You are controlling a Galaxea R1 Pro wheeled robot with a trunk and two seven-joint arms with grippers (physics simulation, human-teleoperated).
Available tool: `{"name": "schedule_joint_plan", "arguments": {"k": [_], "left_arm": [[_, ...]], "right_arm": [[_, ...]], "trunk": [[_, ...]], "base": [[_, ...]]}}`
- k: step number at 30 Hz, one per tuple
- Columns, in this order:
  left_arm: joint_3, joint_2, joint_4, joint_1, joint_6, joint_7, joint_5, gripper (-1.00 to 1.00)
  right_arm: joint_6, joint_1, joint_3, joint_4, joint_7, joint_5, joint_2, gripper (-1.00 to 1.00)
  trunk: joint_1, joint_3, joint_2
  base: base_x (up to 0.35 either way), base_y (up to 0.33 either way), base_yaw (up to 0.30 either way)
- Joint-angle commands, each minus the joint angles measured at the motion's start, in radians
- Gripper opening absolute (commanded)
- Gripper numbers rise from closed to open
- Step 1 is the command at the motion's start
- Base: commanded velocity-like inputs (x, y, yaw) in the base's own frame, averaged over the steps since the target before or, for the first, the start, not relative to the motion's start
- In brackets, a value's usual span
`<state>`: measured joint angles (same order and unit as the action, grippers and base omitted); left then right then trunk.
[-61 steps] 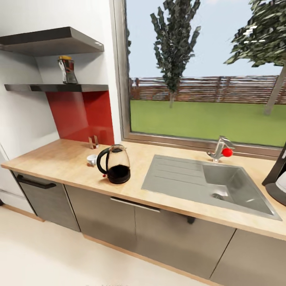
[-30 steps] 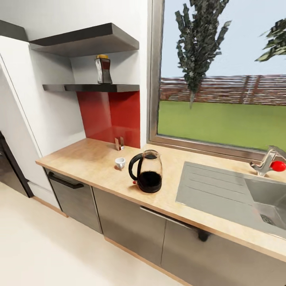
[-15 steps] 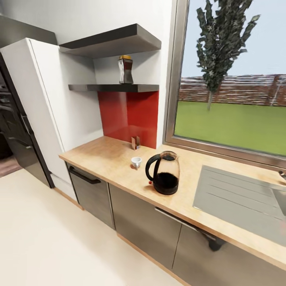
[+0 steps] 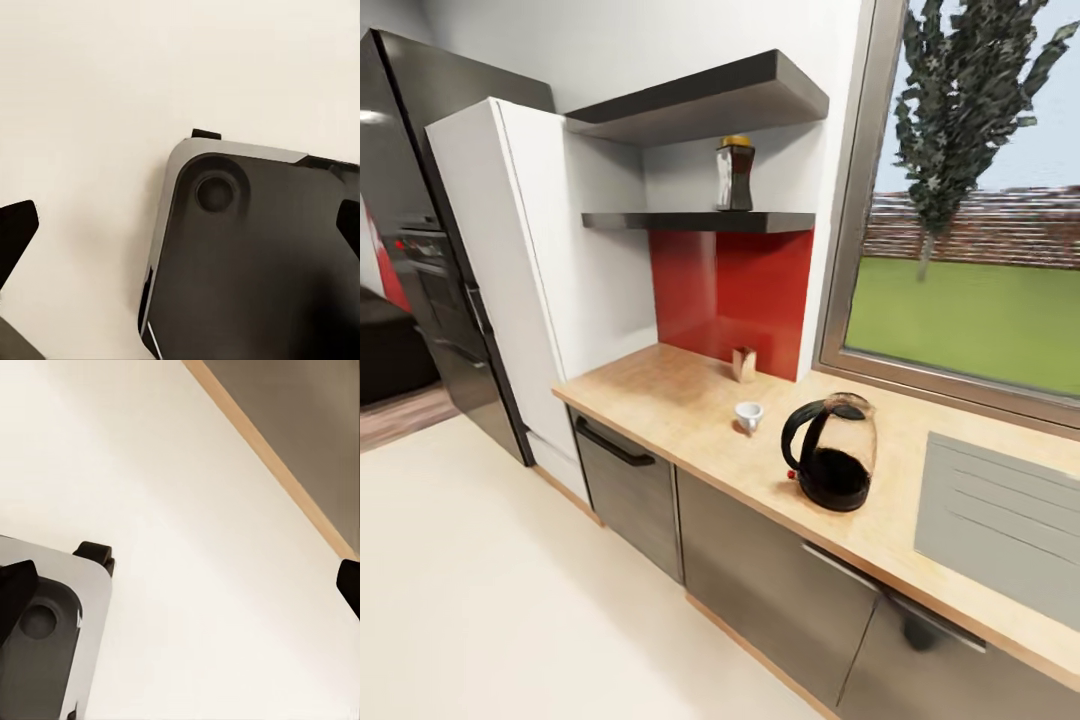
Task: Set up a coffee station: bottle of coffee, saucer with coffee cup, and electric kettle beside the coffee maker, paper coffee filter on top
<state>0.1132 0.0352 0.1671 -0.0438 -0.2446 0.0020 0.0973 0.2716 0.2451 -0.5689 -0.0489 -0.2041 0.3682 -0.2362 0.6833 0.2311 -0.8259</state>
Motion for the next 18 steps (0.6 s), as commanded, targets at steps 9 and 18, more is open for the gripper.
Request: {"name": "schedule_joint_plan", "arguments": {"k": [9, 18], "left_arm": [[-0.003, 0.000, 0.002, 0.000, -0.001, 0.000, 0.010, 1.00], [-0.003, 0.000, 0.002, -0.001, -0.001, 0.000, 0.010, 1.00]], "right_arm": [[0.007, 0.002, -0.006, -0.005, -0.006, 0.011, 0.000, 1.00], [0.008, 0.002, -0.006, -0.005, -0.006, 0.011, 0.001, 1.00]], "trunk": [[0.001, 0.001, -0.001], [0.001, 0.001, -0.001]], "base": [[0.036, 0.054, 0.249], [0.012, 0.017, 0.266]]}}
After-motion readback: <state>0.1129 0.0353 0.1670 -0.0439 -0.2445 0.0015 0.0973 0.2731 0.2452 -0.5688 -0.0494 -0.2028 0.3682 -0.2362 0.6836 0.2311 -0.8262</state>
